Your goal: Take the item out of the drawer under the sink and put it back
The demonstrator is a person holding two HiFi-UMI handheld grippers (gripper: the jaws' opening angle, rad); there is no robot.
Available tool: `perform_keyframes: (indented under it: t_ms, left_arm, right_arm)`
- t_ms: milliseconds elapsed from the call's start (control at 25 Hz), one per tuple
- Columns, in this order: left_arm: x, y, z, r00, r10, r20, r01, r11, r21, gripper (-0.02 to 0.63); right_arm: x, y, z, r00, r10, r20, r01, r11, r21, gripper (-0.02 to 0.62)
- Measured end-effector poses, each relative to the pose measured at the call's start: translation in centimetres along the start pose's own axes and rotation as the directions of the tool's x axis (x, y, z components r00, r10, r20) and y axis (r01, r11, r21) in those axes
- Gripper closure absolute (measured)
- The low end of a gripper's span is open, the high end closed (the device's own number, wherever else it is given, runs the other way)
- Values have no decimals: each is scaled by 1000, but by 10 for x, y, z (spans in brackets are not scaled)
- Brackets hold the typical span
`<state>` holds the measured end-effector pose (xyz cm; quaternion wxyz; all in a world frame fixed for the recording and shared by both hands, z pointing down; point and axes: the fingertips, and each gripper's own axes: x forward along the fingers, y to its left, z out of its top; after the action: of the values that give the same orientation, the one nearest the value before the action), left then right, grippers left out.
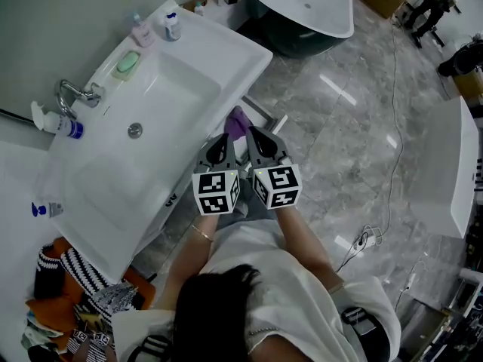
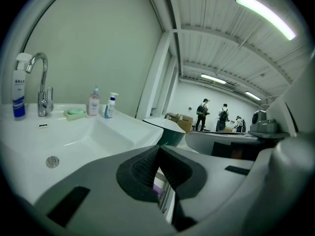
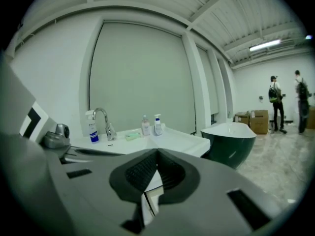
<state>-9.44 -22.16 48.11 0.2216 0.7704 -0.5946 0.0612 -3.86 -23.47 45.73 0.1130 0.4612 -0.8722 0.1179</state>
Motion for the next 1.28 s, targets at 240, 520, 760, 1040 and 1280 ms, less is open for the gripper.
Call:
perform_keyframes:
  t_ms: [240, 520, 760, 1040, 1280]
  left_arm:
    - [-1, 2, 0, 1000, -4, 1, 4, 1000, -10, 603]
    - [1, 11, -7, 1000, 20, -20, -20, 999, -28, 603]
    - [1, 13, -11, 1000, 14, -22, -15, 999, -39, 603]
    - [7, 9, -19, 999, 14, -43, -15, 999, -33, 603]
    - [17, 11, -30, 996, 36, -79, -39, 998, -39, 603]
  right_arm:
    - [1, 0, -9, 999, -27, -44, 27, 1000, 3, 580]
    - [4, 0, -19, 997, -28, -72, 29, 999, 17, 580]
    - [8, 4, -21, 997, -15, -77, 16, 1000, 12, 580]
    - [8, -1, -27, 996, -9, -84, 11, 1000, 26, 578]
    - [17, -11, -43, 990, -1, -144, 7, 999, 42, 575]
